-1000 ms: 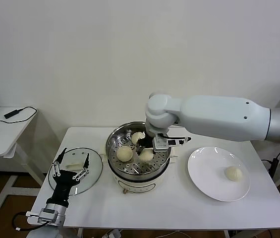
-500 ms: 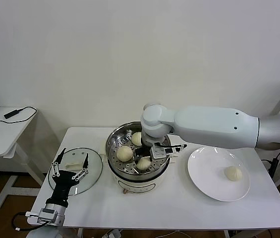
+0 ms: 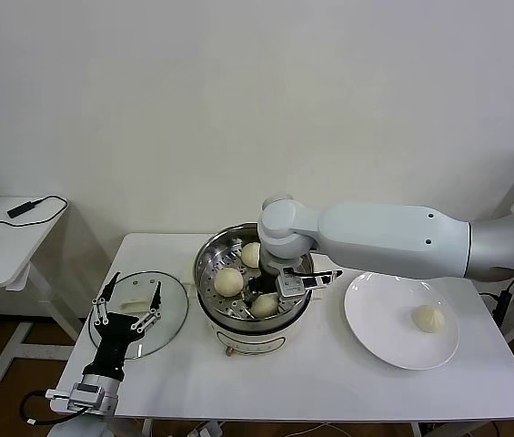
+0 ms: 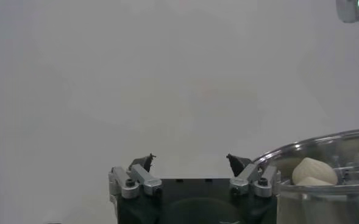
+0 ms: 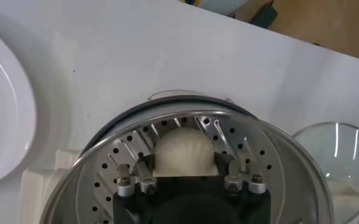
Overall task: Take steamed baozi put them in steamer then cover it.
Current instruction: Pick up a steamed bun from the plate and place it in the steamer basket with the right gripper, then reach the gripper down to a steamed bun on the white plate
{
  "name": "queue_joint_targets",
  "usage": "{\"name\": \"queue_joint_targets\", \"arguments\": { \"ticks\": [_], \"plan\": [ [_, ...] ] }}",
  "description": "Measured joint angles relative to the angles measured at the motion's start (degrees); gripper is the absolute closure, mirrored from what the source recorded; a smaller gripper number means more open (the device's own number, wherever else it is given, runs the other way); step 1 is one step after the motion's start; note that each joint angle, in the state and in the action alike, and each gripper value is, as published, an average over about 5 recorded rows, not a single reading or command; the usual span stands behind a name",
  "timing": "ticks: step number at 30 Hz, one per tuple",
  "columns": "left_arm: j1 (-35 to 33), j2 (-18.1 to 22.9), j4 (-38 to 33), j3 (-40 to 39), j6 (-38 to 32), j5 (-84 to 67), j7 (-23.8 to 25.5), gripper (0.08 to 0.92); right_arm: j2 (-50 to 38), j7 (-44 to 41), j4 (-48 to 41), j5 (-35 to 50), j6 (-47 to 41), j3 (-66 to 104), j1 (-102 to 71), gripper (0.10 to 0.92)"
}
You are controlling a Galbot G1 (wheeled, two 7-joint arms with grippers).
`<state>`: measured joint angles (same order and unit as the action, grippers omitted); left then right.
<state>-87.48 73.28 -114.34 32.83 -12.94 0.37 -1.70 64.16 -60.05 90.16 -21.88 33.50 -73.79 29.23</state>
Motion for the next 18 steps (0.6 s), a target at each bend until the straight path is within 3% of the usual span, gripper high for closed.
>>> {"name": "queue_joint_targets", "arguments": {
  "ticks": [9,18],
  "plan": [
    [0.1,-0.1,0.2,0.0,-0.1,0.0,0.0,0.177,-1.0,-1.9,-1.0,1.9,0.4,3.0,1.0,0.203],
    [0.1,-0.1,0.1,0.0,-0.1,0.0,0.1,0.177,-7.7,-8.7,-5.3,13.5,-7.9,9.3,4.3,0.203]
  ]
}}
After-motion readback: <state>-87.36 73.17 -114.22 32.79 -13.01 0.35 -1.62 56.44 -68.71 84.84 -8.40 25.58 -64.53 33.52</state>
